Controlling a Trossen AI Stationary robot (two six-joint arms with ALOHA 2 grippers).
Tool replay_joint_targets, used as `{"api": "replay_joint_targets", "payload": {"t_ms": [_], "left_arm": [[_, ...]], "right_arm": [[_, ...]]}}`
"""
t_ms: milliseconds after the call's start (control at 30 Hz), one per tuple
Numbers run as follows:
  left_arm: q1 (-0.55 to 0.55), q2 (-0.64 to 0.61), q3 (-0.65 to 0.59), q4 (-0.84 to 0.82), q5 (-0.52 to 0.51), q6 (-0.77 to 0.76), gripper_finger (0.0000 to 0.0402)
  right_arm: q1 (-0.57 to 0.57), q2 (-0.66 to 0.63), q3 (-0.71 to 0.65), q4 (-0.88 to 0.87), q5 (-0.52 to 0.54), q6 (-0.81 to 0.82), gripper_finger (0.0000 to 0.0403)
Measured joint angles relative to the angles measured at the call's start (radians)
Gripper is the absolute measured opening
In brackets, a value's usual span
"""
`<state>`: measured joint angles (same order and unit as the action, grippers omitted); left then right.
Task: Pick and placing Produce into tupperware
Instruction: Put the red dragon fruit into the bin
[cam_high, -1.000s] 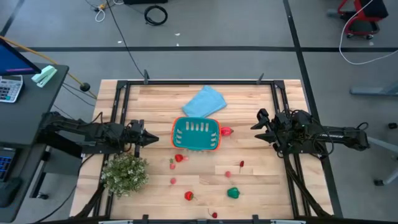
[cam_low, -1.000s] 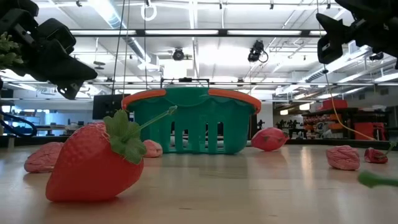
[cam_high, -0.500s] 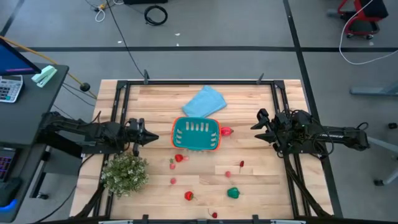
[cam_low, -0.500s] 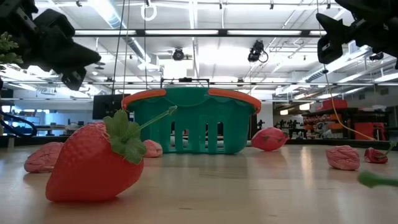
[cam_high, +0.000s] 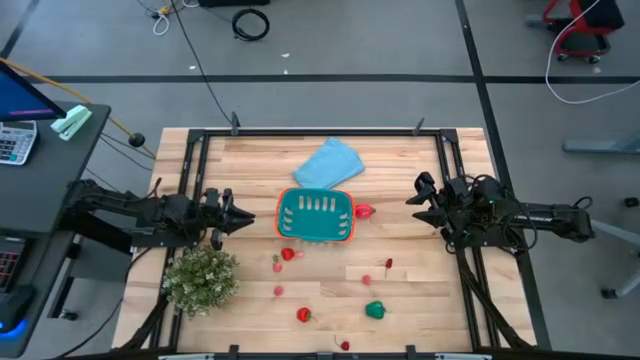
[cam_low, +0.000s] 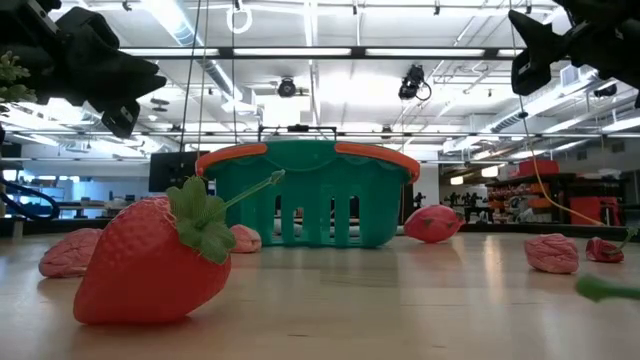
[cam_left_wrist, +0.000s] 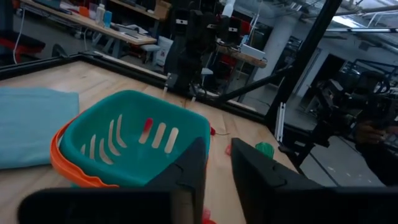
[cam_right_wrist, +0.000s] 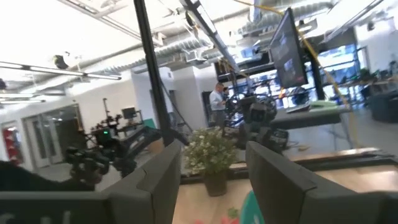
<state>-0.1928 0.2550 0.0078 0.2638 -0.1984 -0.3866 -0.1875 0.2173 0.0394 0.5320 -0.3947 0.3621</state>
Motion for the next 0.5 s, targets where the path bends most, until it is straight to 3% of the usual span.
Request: {"api": "replay_joint_targets", "payload": {"t_ms": [300, 500], "left_arm": [[0.000, 0.000, 0.000, 0.005, 0.000, -0.028, 0.0160], [0.000, 0.000, 0.000, 0.006, 0.000, -0.055, 0.0159]], "right_arm": [[0.001, 0.000, 0.000, 0.044, 0.002, -0.014, 0.0188], [0.001, 0.000, 0.000, 0.060, -0.026, 0.258, 0.0188]]}}
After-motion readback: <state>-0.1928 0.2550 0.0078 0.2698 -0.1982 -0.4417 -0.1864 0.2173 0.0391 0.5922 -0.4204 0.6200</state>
